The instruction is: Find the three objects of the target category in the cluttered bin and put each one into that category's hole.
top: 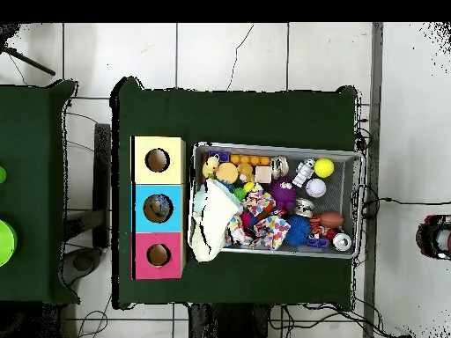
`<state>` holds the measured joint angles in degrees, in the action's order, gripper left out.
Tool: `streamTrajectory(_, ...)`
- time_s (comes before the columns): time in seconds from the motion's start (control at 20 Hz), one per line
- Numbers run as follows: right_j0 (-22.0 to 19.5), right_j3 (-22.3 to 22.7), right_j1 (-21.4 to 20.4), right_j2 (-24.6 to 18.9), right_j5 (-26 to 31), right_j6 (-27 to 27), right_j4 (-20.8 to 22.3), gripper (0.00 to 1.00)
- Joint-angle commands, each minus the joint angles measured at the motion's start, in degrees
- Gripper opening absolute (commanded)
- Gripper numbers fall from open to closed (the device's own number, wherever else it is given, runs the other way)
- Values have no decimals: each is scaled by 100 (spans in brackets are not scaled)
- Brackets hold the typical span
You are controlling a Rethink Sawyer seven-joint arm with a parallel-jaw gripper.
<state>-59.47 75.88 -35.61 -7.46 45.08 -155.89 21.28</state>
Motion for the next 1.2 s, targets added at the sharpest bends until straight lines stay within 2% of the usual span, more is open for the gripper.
streamTrajectory(0.05, 141, 972, -1024, 138, -313, 895, 276, 0)
streamTrajectory(0.1, 129, 991, -1334, 151, -517, 1206, 449, 0)
streamTrajectory(0.2, -12, 1055, -1870, 35, -337, 1838, 396, 0)
streamTrajectory(0.35, -356, 1033, -2293, -307, 278, 2880, 170, 0)
streamTrajectory(0.55, -906, 1105, -2688, -715, 169, 4114, 164, 0)
streamTrajectory(0.6, -1157, 1242, -2821, -883, -17, 4455, 75, 0)
streamTrajectory(0.7, -1972, 1724, -3208, -1534, -657, 5443, -326, 0)
streamTrajectory(0.8, -2577, 2057, -3337, -2029, -908, 6054, -528, 0)
streamTrajectory(0.9, -3891, 2709, -3441, -3413, -1901, 6978, -620, 0)
streamTrajectory(0.95, -4844, 3008, -3355, -4630, -2526, 7303, -407, 0)
streamTrajectory(1.0, -5783, 3117, -3001, -5936, -2959, 7537, 32, 0)
streamTrajectory(1.05, -6460, 3104, -2402, -7009, -3235, 7687, 660, 0)
streamTrajectory(1.15, -7183, 3044, -1461, -8504, -3542, 7549, 1930, 0)
streamTrajectory(1.2, -7164, 3161, -1836, -8267, -3648, 7426, 1672, 0)
